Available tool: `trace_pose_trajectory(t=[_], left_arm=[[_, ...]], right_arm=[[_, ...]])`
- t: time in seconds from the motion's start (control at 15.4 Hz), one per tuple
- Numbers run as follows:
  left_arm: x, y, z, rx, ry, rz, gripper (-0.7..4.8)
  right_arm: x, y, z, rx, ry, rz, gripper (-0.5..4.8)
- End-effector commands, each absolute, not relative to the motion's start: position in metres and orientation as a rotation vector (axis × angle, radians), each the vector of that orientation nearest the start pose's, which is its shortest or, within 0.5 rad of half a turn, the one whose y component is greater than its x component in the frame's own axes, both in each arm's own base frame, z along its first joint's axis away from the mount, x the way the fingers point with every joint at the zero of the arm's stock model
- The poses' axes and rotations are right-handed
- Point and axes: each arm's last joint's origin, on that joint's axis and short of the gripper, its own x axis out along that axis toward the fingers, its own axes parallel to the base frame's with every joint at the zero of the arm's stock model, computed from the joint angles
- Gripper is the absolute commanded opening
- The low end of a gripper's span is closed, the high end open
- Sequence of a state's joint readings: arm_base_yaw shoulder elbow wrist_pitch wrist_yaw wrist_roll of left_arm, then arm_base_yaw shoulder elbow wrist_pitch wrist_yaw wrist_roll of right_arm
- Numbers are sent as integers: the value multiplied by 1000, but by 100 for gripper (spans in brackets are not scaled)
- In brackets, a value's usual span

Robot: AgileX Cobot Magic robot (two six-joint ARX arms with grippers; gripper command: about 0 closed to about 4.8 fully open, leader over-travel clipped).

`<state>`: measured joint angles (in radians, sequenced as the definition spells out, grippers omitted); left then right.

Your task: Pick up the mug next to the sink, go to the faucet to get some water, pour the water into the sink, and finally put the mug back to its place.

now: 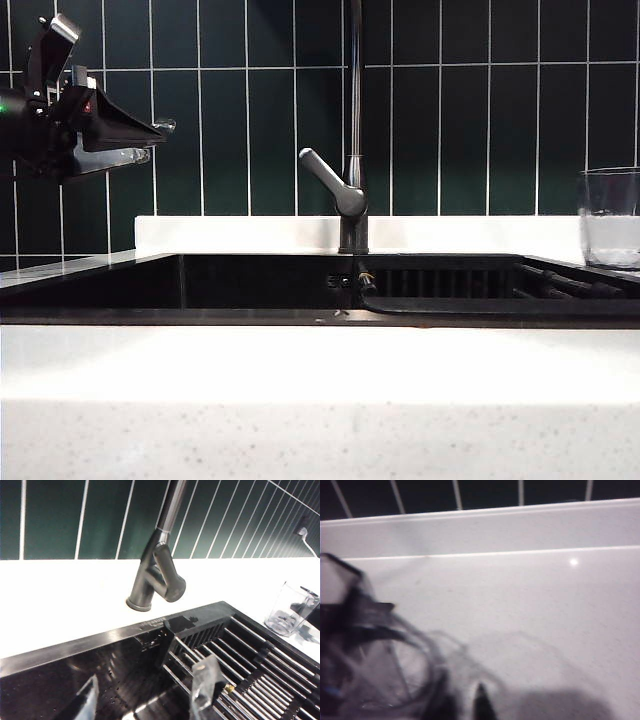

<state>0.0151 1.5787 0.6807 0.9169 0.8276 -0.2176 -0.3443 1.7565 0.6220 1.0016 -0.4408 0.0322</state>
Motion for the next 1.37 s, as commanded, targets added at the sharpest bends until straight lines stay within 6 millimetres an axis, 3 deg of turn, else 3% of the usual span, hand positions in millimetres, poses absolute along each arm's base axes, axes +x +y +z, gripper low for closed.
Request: trace_pose_trajectory(t=[0.07,0.2,0.52,0.59,0.72,0.98,1.17,1.37], left_arm=[[310,-17,218,-187,53,-820,237],[309,-17,218,-186,53,-821,237],[309,-17,218,-187,53,-821,237],[309,-17,218,-187,54,-821,237],[310,-17,217,-188,57,-820,237],[310,-17,217,-189,60,-818,237],[316,-18,212,-197,77,-821,237],[348,-21,205,-239,121,-947,237]], right_arm=[[306,-95,159,71,90,126,74],[306,-95,159,72,90,126,39],[307,-94,158,86,93,130,34],[307,-94,158,91,93,130,-6],[306,-94,160,95,82,133,-6],[302,-88,183,149,34,146,-6],[290,-54,221,140,55,149,-6],[296,0,260,159,214,262,-6]])
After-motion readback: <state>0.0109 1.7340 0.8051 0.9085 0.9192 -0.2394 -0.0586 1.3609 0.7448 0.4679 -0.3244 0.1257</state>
